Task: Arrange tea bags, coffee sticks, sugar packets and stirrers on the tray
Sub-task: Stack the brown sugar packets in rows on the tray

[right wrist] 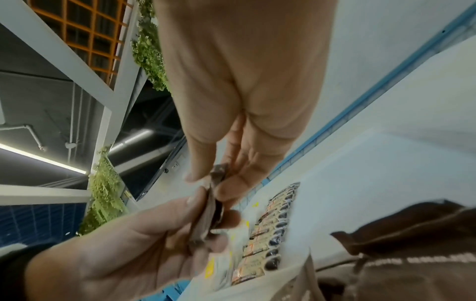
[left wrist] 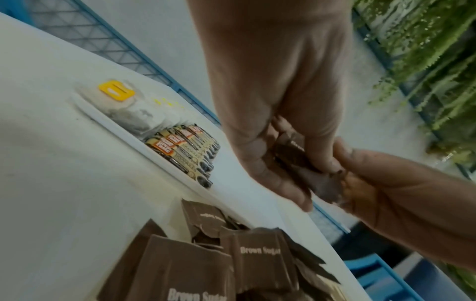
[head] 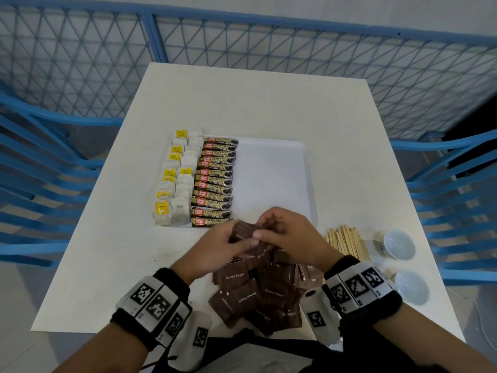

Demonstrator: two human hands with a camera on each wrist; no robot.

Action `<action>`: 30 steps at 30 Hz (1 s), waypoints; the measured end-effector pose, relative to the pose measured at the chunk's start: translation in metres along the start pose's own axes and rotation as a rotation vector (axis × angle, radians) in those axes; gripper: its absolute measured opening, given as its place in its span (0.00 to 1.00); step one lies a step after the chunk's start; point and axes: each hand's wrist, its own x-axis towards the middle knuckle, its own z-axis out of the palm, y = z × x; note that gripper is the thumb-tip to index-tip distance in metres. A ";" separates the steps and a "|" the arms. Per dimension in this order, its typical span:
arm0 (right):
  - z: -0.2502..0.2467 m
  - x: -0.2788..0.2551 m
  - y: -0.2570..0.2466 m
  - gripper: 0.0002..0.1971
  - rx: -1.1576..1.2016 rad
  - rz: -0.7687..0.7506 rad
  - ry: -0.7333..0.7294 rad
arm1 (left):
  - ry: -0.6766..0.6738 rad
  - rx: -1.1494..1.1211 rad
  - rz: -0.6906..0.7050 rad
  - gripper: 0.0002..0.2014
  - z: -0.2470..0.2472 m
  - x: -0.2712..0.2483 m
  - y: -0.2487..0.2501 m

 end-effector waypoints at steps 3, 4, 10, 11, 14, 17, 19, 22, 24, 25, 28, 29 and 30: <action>-0.001 -0.008 0.009 0.07 -0.175 -0.016 0.005 | 0.075 -0.051 -0.039 0.07 -0.013 -0.003 0.001; -0.002 -0.012 0.016 0.11 -0.329 -0.020 -0.026 | 0.097 -0.037 -0.051 0.07 -0.019 -0.005 0.000; 0.003 -0.026 0.052 0.32 -0.985 0.014 -0.112 | 0.255 -0.084 -0.118 0.08 -0.050 -0.022 -0.014; 0.004 -0.025 0.052 0.31 -0.963 0.007 -0.118 | 0.279 -0.100 -0.127 0.08 -0.052 -0.025 -0.016; 0.004 -0.023 0.050 0.25 -0.855 -0.014 -0.130 | 0.299 -0.148 -0.168 0.09 -0.051 -0.034 -0.021; 0.002 -0.021 0.046 0.15 -0.821 -0.083 -0.127 | 0.283 -0.226 -0.196 0.11 -0.042 -0.037 -0.022; 0.000 -0.020 0.044 0.13 -0.817 -0.125 -0.113 | 0.252 -0.257 -0.196 0.13 -0.035 -0.038 -0.020; -0.002 -0.020 0.038 0.11 -0.748 -0.200 -0.056 | 0.194 -0.302 -0.193 0.14 -0.026 -0.035 -0.016; -0.002 -0.020 0.029 0.09 -0.667 -0.247 -0.001 | 0.184 -0.338 -0.205 0.13 -0.021 -0.030 -0.013; -0.001 -0.019 0.023 0.08 -0.621 -0.269 0.027 | 0.187 -0.363 -0.209 0.13 -0.018 -0.028 -0.011; 0.002 -0.015 0.005 0.07 -0.386 -0.275 0.080 | 0.188 -0.402 -0.211 0.12 -0.013 -0.020 -0.003; 0.003 -0.013 0.000 0.06 -0.278 -0.244 0.068 | 0.177 -0.419 -0.211 0.12 -0.012 -0.018 0.001; 0.005 -0.011 -0.005 0.06 -0.174 -0.209 0.048 | 0.162 -0.448 -0.210 0.13 -0.011 -0.017 0.005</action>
